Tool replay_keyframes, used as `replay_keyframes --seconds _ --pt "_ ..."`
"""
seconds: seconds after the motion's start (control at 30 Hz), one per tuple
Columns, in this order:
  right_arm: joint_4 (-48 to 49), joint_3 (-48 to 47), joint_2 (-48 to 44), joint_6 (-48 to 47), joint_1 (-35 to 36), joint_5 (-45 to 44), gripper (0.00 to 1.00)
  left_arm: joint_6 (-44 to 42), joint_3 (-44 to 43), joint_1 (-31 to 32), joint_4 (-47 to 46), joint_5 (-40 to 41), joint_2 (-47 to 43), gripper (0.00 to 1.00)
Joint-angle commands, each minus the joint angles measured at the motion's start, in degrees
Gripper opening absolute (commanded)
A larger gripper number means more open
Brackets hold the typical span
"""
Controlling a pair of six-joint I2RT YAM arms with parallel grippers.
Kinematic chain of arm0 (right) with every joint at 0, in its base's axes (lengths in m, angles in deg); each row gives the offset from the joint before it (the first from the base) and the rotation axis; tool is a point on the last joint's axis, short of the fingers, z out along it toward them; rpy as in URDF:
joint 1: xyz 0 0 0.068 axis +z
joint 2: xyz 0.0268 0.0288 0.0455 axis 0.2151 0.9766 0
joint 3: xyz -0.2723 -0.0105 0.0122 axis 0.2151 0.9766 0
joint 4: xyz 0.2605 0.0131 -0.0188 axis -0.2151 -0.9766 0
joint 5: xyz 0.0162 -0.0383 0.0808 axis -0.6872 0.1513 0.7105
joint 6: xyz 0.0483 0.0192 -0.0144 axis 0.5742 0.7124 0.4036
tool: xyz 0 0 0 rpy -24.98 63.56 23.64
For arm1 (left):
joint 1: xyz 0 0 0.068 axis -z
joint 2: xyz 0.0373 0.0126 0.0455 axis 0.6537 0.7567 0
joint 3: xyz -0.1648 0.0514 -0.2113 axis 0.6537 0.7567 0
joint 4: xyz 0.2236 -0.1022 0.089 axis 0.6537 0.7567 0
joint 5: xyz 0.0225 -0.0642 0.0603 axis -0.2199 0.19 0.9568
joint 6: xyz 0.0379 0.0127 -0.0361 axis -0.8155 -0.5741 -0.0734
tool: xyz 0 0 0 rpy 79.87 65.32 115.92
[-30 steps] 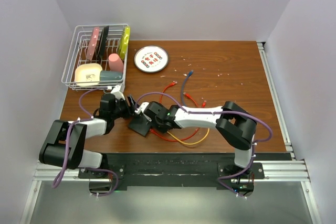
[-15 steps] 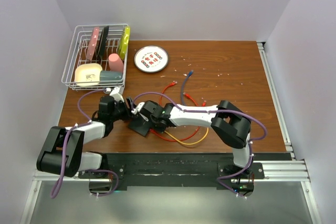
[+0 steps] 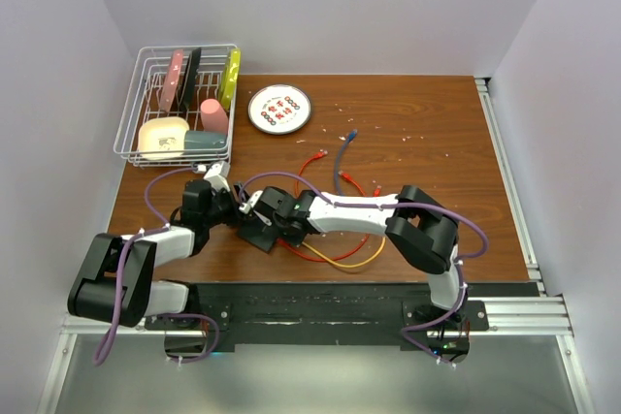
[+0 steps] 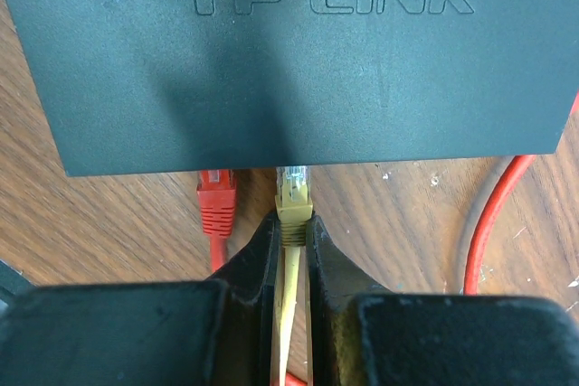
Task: Insert the plug into the switch port
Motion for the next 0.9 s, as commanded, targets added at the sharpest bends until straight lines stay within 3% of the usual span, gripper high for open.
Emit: replay_keyframes --seconds 0.0,0.57,0.87 --pt "-3.2 -2.9 2.0 -0.1 0.3 -1.3 0.00 1.0 0.4 -0.4 -2.7 -1.7 0.4 0.60" --pt "-3.1 -5.3 1.6 0.3 0.3 -4.9 0.00 0.8 0.5 -0.5 -4.5 -3.4 2.3 0.57" --pt "-1.1 -5.5 0.7 0.2 0.5 -2.3 0.00 1.2 0.6 -0.4 -5.2 -4.4 2.9 0.56"
